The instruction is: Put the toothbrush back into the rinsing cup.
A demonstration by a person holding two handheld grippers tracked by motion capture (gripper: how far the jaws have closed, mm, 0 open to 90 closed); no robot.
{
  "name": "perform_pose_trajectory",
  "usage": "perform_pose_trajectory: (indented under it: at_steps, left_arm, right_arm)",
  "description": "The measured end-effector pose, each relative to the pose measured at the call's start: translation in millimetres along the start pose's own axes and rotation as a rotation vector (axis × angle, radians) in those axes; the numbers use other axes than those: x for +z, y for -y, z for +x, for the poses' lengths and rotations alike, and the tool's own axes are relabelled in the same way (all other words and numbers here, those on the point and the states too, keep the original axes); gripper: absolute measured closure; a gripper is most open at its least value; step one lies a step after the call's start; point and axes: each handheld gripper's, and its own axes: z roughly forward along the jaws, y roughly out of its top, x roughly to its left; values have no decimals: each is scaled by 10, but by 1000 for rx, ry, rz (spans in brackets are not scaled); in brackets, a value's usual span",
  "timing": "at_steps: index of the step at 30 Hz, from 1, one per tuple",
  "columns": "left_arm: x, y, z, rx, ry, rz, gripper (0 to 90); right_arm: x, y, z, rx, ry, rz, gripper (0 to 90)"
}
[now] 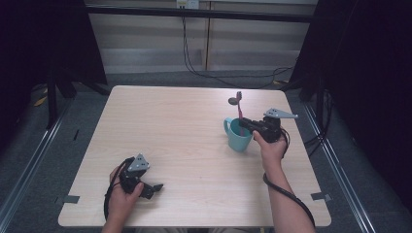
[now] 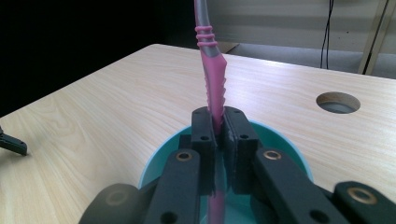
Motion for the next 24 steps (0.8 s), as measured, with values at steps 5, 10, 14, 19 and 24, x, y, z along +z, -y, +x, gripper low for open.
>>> perform_pose_trajectory:
  at_steps: [5,10,14,19,24]
  left_arm:
    - [-2,-1,2,4,-2,2,3]
    - [0,0,-1,0,-1,0,3]
    - [0,0,-1,0,2,0,3]
    - [-1,0,-1,1,2,2,3]
    - [-1,0,-1,1,2,1,3]
  right_arm:
    - [-7,13,-6,2,1,4,838]
    - [-17,14,-10,4,4,11,837]
    - [-25,3,-6,0,7,15,835]
    - [-30,8,-9,-4,12,27,833]
    - [-26,12,-3,-7,14,39,830]
